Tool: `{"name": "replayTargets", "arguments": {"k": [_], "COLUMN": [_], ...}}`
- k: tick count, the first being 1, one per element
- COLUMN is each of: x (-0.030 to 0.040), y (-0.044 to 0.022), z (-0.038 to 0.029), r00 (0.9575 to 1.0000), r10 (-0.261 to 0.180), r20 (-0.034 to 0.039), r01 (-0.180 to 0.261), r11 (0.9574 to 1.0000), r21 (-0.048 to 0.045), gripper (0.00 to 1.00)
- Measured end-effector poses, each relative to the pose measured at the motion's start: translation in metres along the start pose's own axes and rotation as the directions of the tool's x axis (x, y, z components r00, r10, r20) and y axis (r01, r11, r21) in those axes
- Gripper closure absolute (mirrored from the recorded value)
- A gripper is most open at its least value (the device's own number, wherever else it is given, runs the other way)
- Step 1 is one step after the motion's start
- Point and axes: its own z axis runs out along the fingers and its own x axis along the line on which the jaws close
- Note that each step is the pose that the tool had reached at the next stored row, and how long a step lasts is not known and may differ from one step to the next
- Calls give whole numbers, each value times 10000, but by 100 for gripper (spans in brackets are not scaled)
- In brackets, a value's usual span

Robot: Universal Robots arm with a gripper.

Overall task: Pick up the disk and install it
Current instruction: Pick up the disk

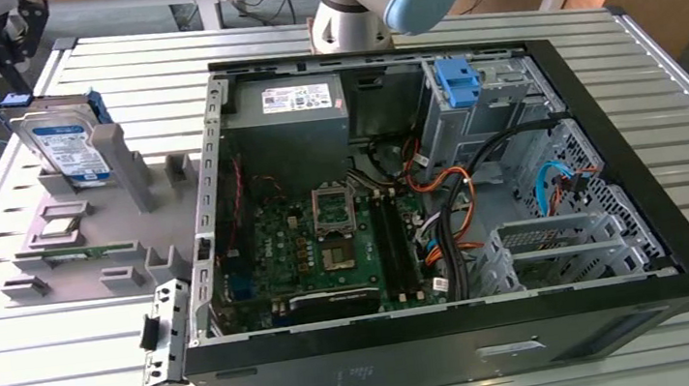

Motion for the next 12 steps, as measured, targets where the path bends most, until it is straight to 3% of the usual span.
{"name": "replayTargets", "arguments": {"k": [1,6,9,12], "x": [0,0,0,0], "y": [0,-1,0,-1], "z": [1,3,4,5], "r00": [9993,9920,9836,9724], "r10": [-365,-1260,-1801,-2329], "r20": [-20,-71,-103,-133], "r01": [365,1260,1801,2329], "r11": [9993,9920,9836,9725], "r21": [3,9,9,9], "gripper": [89,89,89,89]}}
